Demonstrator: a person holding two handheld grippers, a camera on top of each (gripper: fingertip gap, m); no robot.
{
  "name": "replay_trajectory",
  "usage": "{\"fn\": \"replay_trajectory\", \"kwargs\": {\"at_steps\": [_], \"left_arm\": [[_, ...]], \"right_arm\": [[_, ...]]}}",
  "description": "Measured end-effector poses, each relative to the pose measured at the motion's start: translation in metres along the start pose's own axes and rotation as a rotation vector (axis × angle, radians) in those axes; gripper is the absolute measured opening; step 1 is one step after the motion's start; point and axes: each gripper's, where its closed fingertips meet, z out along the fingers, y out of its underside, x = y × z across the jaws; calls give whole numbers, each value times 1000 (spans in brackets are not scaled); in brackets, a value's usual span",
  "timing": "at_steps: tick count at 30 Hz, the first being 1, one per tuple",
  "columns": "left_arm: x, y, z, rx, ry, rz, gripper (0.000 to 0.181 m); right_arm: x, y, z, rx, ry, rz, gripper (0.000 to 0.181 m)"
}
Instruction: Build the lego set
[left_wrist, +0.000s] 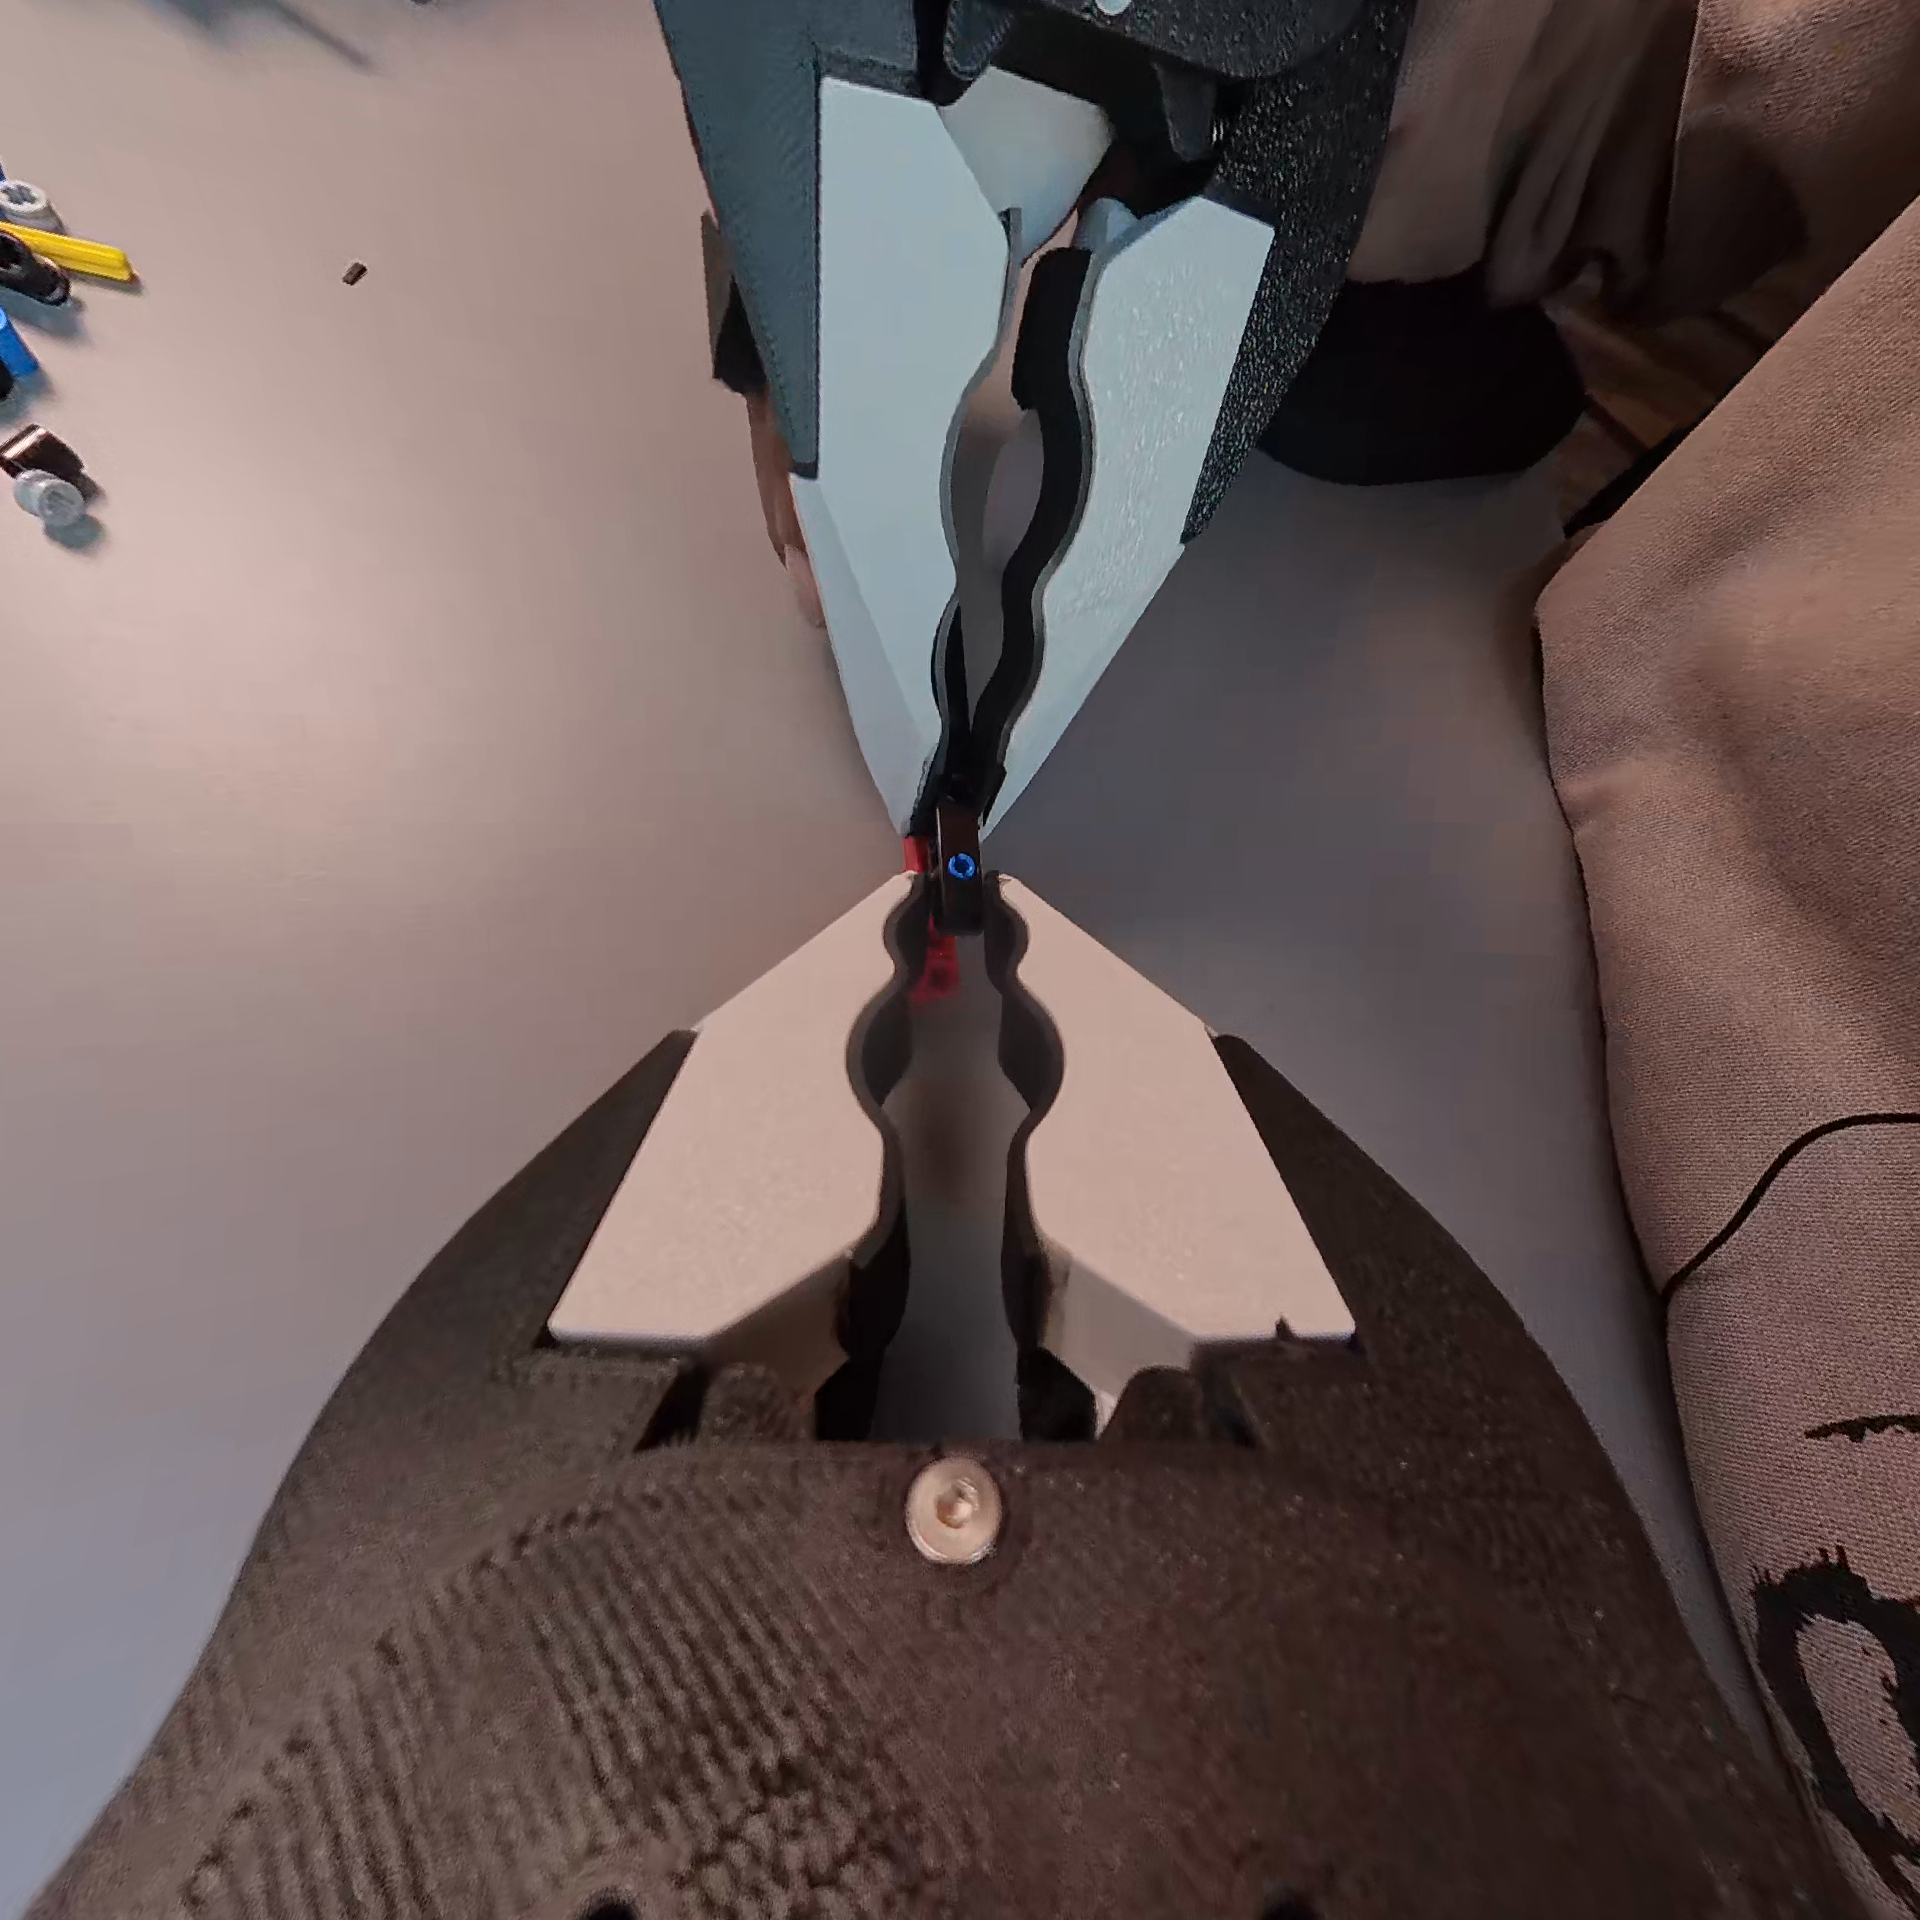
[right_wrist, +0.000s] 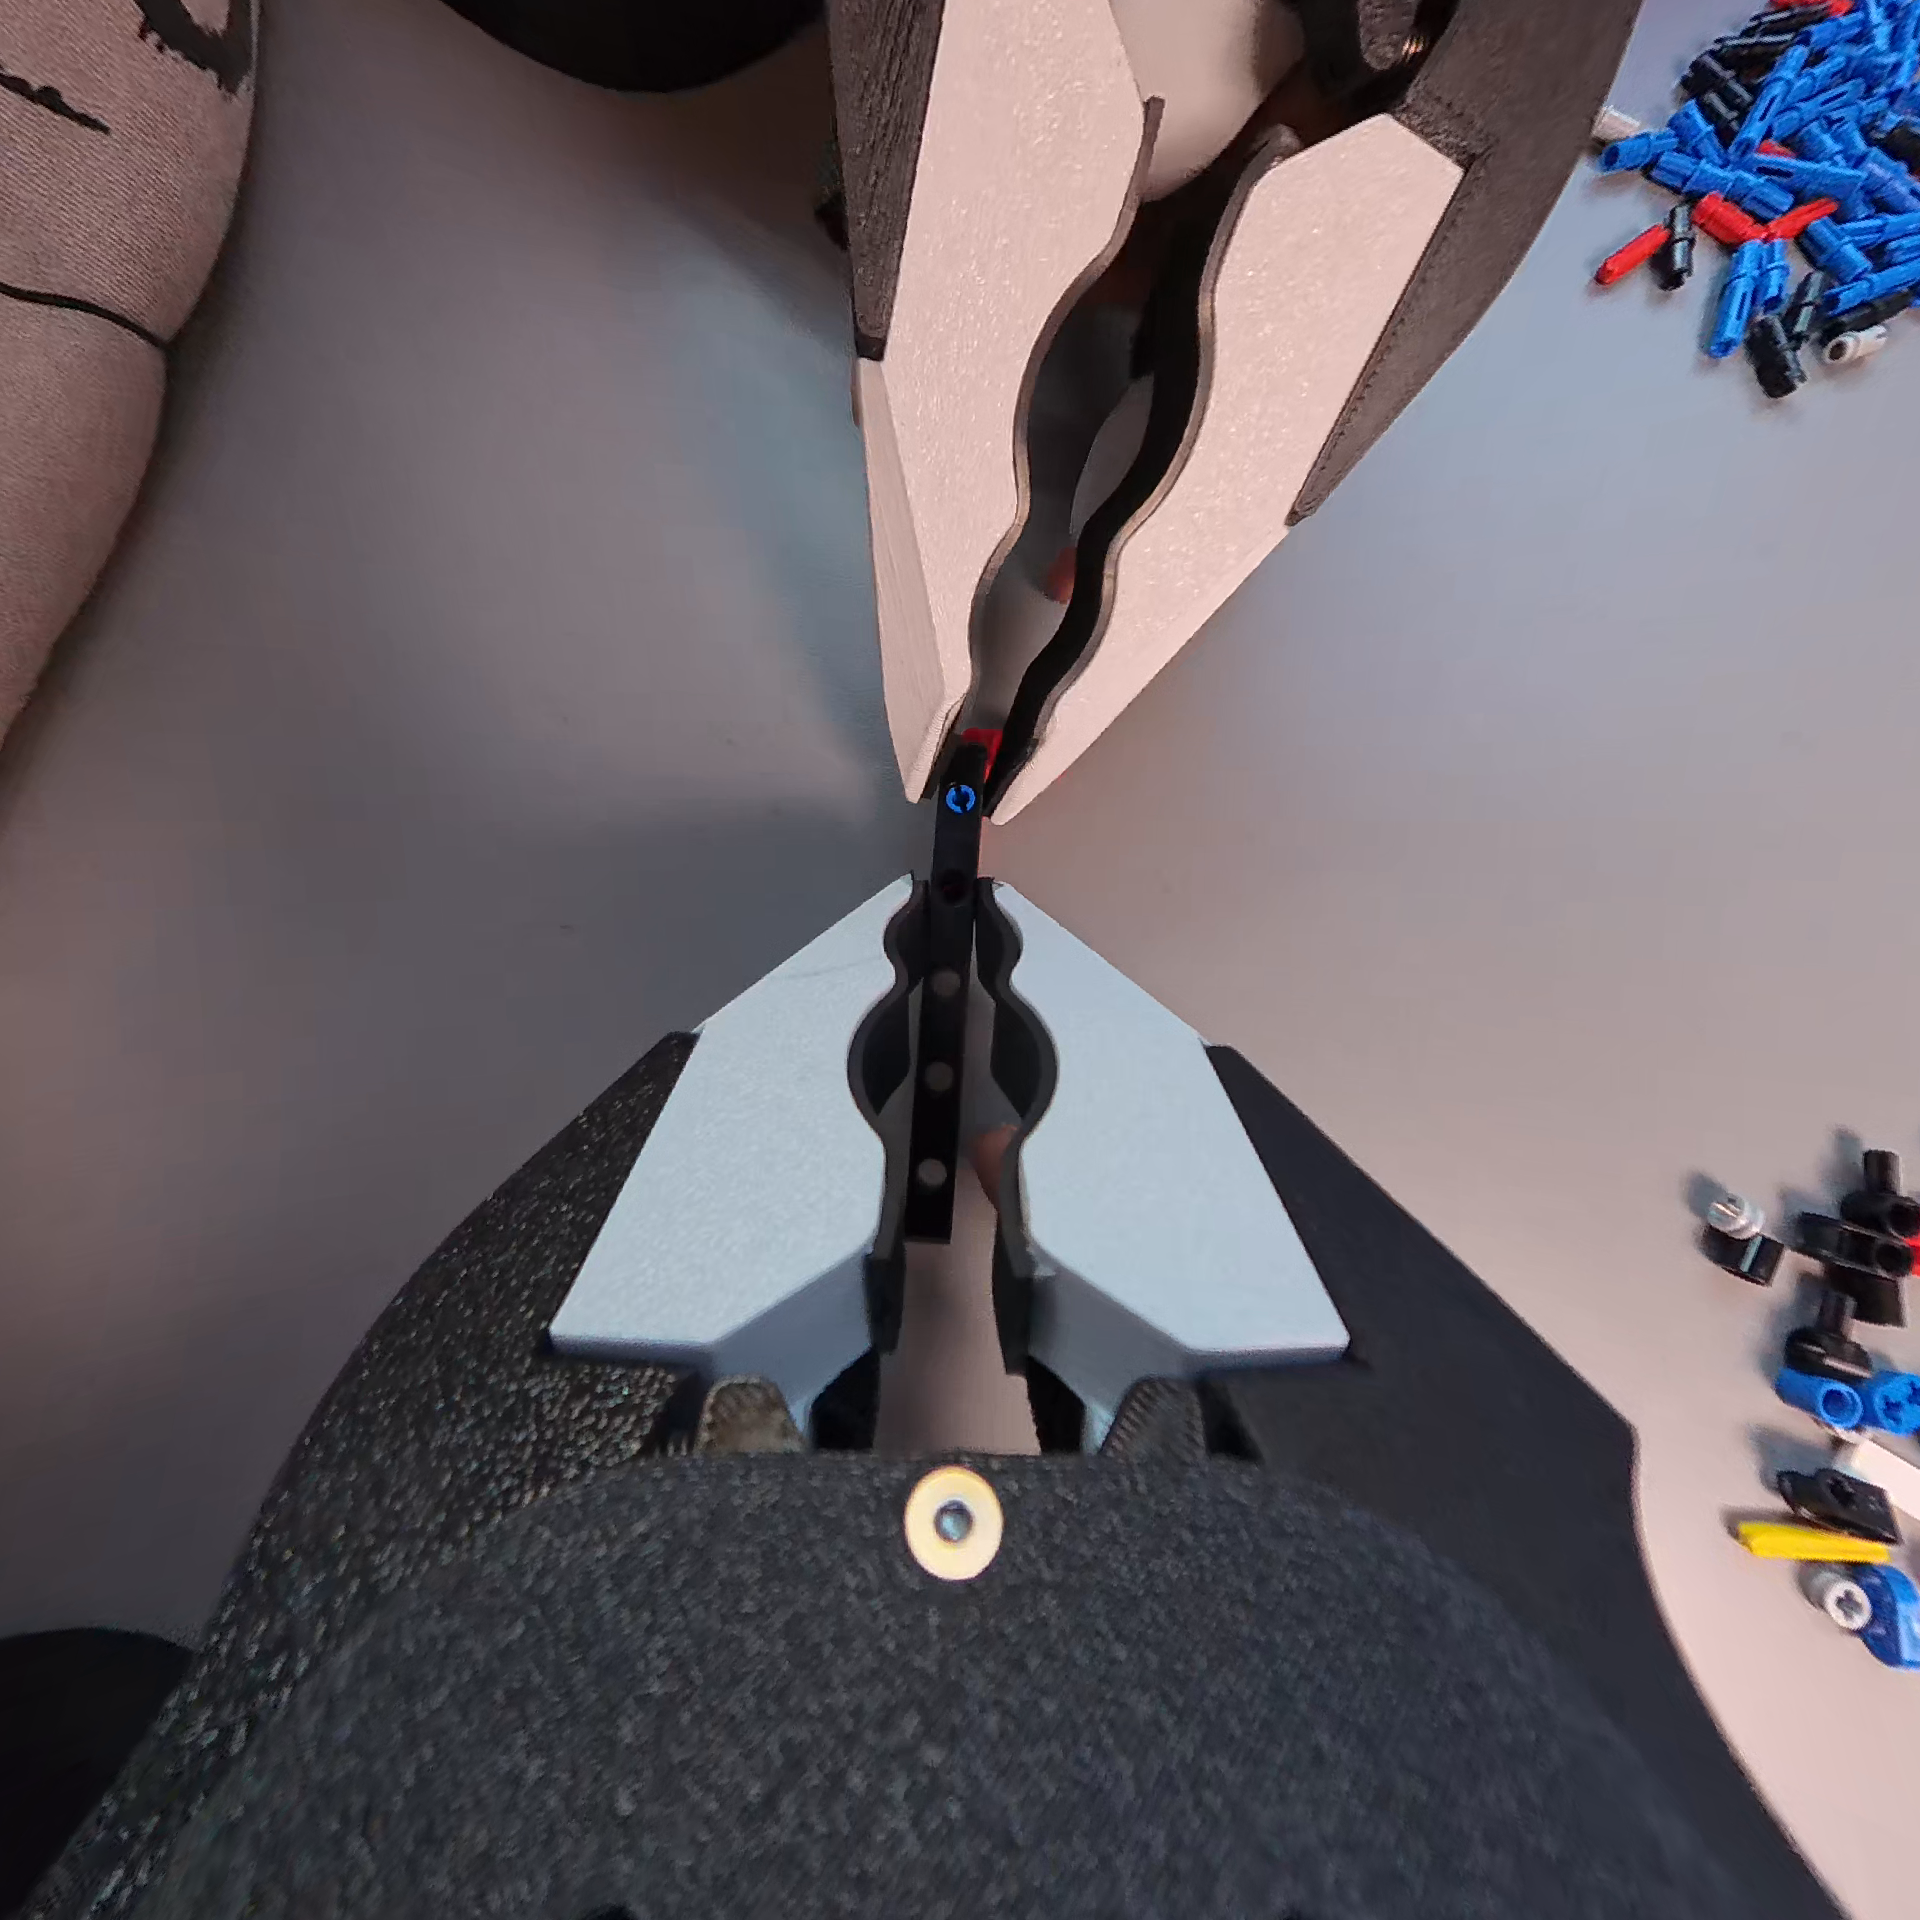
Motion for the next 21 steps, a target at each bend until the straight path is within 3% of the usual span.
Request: {"fn": "replay_trajectory", "kwargs": {"at_steps": [21], "left_arm": [[7, 2, 3, -31, 20, -13, 8]], "right_arm": [[-4, 1, 1, 21, 249, -62, 7]]}}
